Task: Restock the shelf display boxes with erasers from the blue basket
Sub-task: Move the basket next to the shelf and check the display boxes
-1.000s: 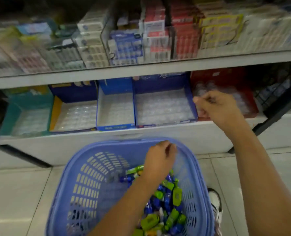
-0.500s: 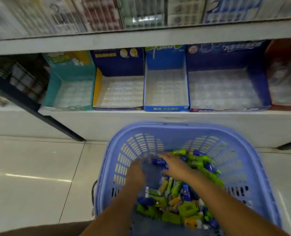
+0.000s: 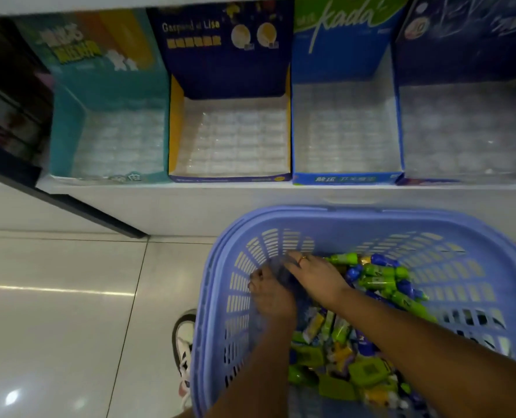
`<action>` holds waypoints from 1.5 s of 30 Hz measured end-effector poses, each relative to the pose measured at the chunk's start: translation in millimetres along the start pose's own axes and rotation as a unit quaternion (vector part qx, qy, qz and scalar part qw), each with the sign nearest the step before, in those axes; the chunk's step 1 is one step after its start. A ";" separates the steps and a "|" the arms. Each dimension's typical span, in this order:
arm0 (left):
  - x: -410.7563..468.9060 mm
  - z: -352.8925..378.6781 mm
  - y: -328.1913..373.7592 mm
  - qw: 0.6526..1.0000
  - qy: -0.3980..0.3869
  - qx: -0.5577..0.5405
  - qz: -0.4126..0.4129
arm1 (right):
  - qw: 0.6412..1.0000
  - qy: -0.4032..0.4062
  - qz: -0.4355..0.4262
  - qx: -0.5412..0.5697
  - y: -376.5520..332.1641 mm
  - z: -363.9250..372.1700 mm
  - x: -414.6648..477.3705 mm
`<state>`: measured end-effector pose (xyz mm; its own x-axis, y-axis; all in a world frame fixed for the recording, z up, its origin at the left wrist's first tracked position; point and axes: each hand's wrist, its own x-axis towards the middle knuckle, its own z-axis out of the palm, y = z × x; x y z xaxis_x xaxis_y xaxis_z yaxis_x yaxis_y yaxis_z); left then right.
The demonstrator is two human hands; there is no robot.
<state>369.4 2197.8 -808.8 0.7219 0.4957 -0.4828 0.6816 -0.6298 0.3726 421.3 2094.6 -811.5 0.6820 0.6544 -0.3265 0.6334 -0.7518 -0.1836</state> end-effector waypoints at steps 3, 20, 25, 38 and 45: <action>0.5 2.5 0.9 1.000 -0.021 -0.007 -0.015 | 0.998 0.031 -0.031 -0.045 0.9 -1.3 1.0; 2.7 -48.9 15.5 0.977 -0.203 -0.059 0.024 | 0.893 -0.067 0.115 0.430 23.6 -102.4 -60.3; -37.4 -91.2 71.1 0.908 -0.311 -0.268 0.085 | 0.710 0.066 0.076 0.697 52.9 -173.2 -134.8; -175.9 -114.0 265.1 0.845 -0.227 -0.215 0.434 | 0.584 0.621 0.293 0.434 189.4 -243.0 -259.7; -183.1 -77.4 341.1 0.843 -0.068 -0.122 0.520 | 0.666 0.591 0.341 0.302 280.9 -268.0 -246.3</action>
<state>479.0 1938.5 -532.0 0.9352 -0.3316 0.1247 -0.2946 -0.5323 0.7936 529.2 1744.2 -534.2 0.7737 -0.5163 0.3672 0.0094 -0.5702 -0.8215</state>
